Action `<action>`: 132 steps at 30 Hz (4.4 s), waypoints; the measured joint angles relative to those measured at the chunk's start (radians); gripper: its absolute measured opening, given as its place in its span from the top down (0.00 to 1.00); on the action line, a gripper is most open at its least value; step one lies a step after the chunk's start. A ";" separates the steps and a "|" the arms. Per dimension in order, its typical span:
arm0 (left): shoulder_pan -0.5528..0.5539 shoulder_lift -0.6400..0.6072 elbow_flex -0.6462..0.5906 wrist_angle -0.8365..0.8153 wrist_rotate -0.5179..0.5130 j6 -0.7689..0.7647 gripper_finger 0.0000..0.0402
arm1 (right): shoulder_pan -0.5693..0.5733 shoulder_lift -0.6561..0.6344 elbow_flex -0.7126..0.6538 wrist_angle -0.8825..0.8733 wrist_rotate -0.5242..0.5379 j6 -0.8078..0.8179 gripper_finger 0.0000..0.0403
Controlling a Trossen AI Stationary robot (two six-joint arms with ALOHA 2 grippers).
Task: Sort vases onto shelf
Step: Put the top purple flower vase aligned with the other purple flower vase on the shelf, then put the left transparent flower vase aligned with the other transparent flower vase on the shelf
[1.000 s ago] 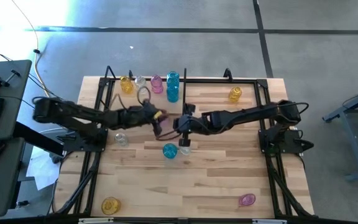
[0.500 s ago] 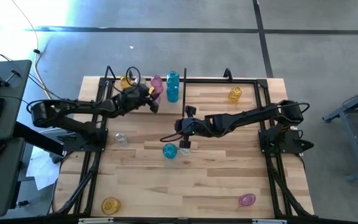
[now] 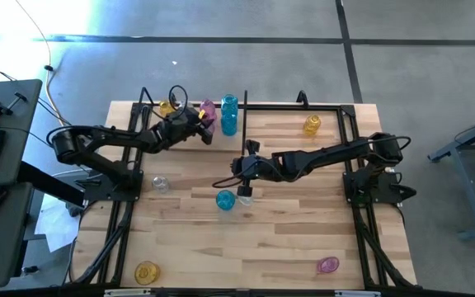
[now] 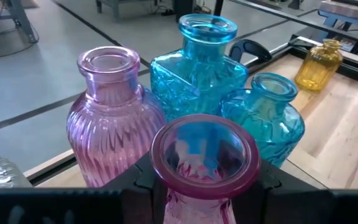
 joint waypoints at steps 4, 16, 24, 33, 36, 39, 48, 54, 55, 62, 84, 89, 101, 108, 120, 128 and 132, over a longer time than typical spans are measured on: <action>0.000 0.000 0.000 0.000 0.000 0.000 0.67 | 0.000 0.000 0.000 0.003 0.000 -0.003 1.00; -0.002 0.000 0.000 -0.007 0.030 0.000 0.61 | 0.001 0.000 0.000 0.006 -0.001 -0.003 1.00; -0.010 -0.011 0.000 -0.005 0.043 0.018 0.57 | 0.001 0.000 0.000 0.007 -0.010 0.004 1.00; -0.010 -0.027 0.000 -0.011 0.040 0.068 0.49 | 0.002 0.000 0.000 0.007 -0.014 0.004 1.00; -0.010 -0.070 0.000 -0.011 0.040 0.079 0.50 | 0.002 0.000 0.000 0.007 -0.014 0.004 1.00; -0.010 -0.130 0.000 -0.045 0.040 0.095 0.50 | 0.002 0.000 0.000 0.007 -0.014 0.004 1.00; -0.088 -0.343 0.000 -0.225 -0.010 0.150 0.52 | 0.002 0.000 0.000 0.007 -0.014 0.004 1.00; -0.132 -0.357 0.000 -0.259 -0.096 0.199 0.62 | 0.002 0.000 0.000 0.006 -0.017 0.004 1.00; -0.134 -0.357 0.000 -0.275 -0.085 0.185 0.64 | 0.002 0.000 0.000 0.006 -0.017 0.005 1.00; -0.215 -0.355 -0.092 -0.263 -0.055 0.063 0.86 | 0.014 0.000 0.000 -0.014 -0.021 0.004 1.00; -0.105 0.007 -0.183 0.084 -0.039 -0.045 1.00 | 0.012 0.000 0.000 -0.017 -0.020 0.004 1.00; -0.088 0.012 -0.180 0.099 -0.034 -0.044 1.00 | 0.012 0.000 0.000 -0.017 -0.020 0.004 1.00; -0.046 0.012 -0.180 0.100 0.001 -0.036 1.00 | 0.012 0.000 -0.003 -0.018 -0.020 0.006 1.00; -0.102 -0.005 -0.181 0.098 0.019 -0.056 1.00 | 0.012 0.000 -0.003 -0.038 -0.019 0.026 1.00; -0.300 -0.137 -0.258 0.137 0.018 -0.054 1.00 | 0.031 0.000 -0.012 -0.075 -0.033 0.067 1.00; -0.412 -0.188 -0.316 0.199 0.031 0.000 1.00 | 0.055 -0.035 -0.255 0.248 -0.082 0.145 1.00; -0.448 -0.196 -0.316 0.207 0.118 0.032 1.00 | 0.085 -0.055 -0.369 0.456 -0.073 0.154 1.00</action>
